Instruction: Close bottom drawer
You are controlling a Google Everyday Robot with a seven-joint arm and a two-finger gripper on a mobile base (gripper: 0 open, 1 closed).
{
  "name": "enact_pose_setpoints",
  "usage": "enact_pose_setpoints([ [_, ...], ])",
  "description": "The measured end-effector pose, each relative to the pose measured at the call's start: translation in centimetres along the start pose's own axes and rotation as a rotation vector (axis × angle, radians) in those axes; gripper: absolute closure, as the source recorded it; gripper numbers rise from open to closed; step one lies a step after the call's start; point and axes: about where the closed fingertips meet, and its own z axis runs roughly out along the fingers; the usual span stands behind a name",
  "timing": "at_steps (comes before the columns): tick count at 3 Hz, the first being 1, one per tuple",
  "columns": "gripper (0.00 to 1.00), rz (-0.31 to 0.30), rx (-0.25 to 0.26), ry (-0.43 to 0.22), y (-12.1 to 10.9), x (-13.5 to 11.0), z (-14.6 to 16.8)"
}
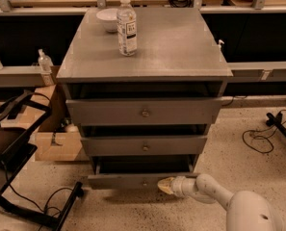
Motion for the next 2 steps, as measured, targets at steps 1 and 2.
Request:
enact_pose_setpoints([
  [1,1.0,0.017,-0.005,0.002,1.7,1.0,-0.1],
  [2,1.0,0.031,-0.001,-0.004,4.6,2.7,-0.9],
])
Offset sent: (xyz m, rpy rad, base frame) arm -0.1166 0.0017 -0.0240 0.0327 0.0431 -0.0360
